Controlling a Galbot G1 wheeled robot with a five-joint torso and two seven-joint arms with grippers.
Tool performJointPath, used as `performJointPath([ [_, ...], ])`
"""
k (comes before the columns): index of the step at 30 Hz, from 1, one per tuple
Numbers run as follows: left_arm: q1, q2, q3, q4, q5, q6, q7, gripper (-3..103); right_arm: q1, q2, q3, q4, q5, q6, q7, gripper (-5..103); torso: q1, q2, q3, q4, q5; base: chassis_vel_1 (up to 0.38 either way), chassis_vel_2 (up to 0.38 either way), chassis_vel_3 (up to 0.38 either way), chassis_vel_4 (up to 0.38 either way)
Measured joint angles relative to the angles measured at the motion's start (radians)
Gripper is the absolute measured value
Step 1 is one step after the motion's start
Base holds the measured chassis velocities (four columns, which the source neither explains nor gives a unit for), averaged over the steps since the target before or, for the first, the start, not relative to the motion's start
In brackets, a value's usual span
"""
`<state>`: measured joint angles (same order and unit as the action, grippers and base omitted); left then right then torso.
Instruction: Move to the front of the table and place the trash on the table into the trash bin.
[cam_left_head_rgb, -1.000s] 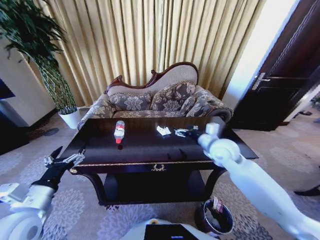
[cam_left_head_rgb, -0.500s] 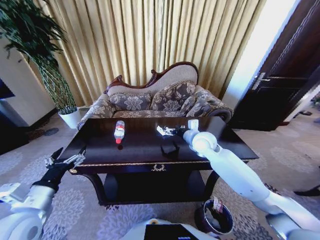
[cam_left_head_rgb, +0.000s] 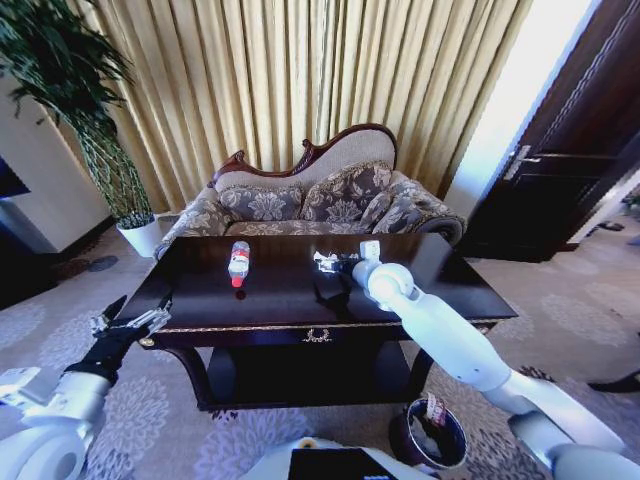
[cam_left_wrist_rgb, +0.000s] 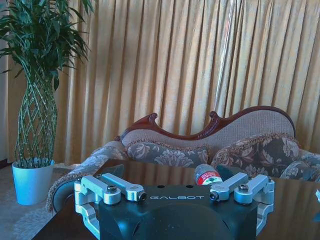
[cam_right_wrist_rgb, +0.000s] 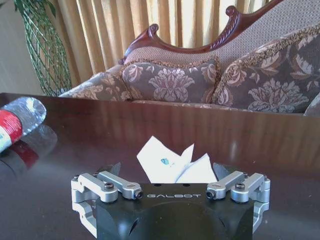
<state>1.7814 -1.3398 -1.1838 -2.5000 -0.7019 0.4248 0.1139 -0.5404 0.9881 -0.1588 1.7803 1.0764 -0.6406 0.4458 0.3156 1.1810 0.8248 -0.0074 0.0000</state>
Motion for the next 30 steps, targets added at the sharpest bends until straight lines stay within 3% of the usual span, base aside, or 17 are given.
performJointPath([
  [10, 0.000, -0.019, 0.003, 0.000, 0.001, -0.002, 0.013, 100, 0.000, 0.001, -0.015, -0.028, -0.030, 0.006, 0.003, 101, 0.000, 0.000, 0.000, -0.0001, 0.0001, 0.000, 0.000, 0.000, 0.000],
  [12, 0.000, -0.019, 0.003, 0.000, 0.001, -0.003, 0.014, 100, -0.001, 0.000, -0.016, -0.027, -0.031, 0.006, 0.004, 97, 0.000, 0.000, 0.000, -0.0001, 0.0000, 0.000, 0.000, 0.000, 0.000],
  [14, -0.001, -0.020, 0.003, 0.000, 0.001, -0.004, 0.015, 100, -0.002, 0.000, -0.019, -0.027, -0.035, 0.008, 0.005, 87, 0.000, 0.000, 0.000, -0.0001, 0.0001, 0.000, 0.000, 0.000, 0.000],
  [16, -0.001, -0.020, 0.003, 0.000, 0.001, -0.005, 0.015, 100, -0.002, 0.000, -0.021, -0.027, -0.035, 0.009, 0.006, 87, 0.000, 0.000, 0.000, -0.0001, 0.0000, 0.000, 0.000, 0.000, 0.000],
  [17, -0.001, -0.020, 0.002, 0.000, 0.001, -0.006, 0.016, 100, -0.002, 0.000, -0.024, -0.028, -0.035, 0.013, 0.008, 76, 0.000, 0.000, 0.000, 0.0000, 0.0001, 0.000, 0.000, 0.000, 0.000],
  [19, -0.001, -0.020, 0.002, 0.000, 0.001, -0.007, 0.018, 100, -0.002, -0.001, -0.026, -0.028, -0.035, 0.016, 0.009, 76, 0.000, 0.000, 0.000, 0.0000, 0.0000, 0.000, 0.000, 0.000, 0.000],
  [21, -0.002, -0.019, 0.002, 0.000, 0.001, -0.011, 0.021, 100, -0.004, -0.004, -0.030, -0.027, -0.036, 0.022, 0.014, 65, 0.000, 0.000, 0.000, 0.0000, 0.0001, 0.000, 0.000, 0.000, 0.000],
  [22, -0.002, -0.019, 0.002, 0.000, 0.001, -0.011, 0.021, 100, -0.004, -0.004, -0.030, -0.027, -0.036, 0.022, 0.014, 65, 0.000, 0.000, 0.000, 0.0000, 0.0001, 0.000, 0.000, 0.000, 0.000],
  [23, -0.002, -0.019, 0.002, 0.000, 0.001, -0.014, 0.021, 100, -0.006, -0.007, -0.031, -0.025, -0.036, 0.024, 0.016, 54, 0.000, 0.000, 0.000, -0.0001, 0.0000, 0.000, 0.000, 0.000, 0.000],
  [25, -0.001, -0.019, 0.002, 0.000, 0.001, -0.016, 0.022, 100, -0.006, -0.009, -0.031, -0.023, -0.036, 0.024, 0.017, 54, 0.000, 0.000, 0.000, -0.0001, 0.0001, 0.000, 0.000, 0.000, 0.000],
  [28, -0.001, -0.021, 0.002, 0.000, 0.001, -0.021, 0.023, 100, -0.009, -0.018, -0.031, -0.017, -0.035, 0.027, 0.021, 37, 0.000, 0.000, 0.000, -0.0001, 0.0001, 0.000, 0.000, 0.000, 0.000],
  [30, -0.001, -0.021, 0.003, 0.000, 0.001, -0.022, 0.023, 100, -0.010, -0.020, -0.031, -0.015, -0.035, 0.027, 0.022, 32, 0.000, 0.000, 0.000, -0.0001, 0.0001, 0.000, 0.000, 0.000, 0.000],
])
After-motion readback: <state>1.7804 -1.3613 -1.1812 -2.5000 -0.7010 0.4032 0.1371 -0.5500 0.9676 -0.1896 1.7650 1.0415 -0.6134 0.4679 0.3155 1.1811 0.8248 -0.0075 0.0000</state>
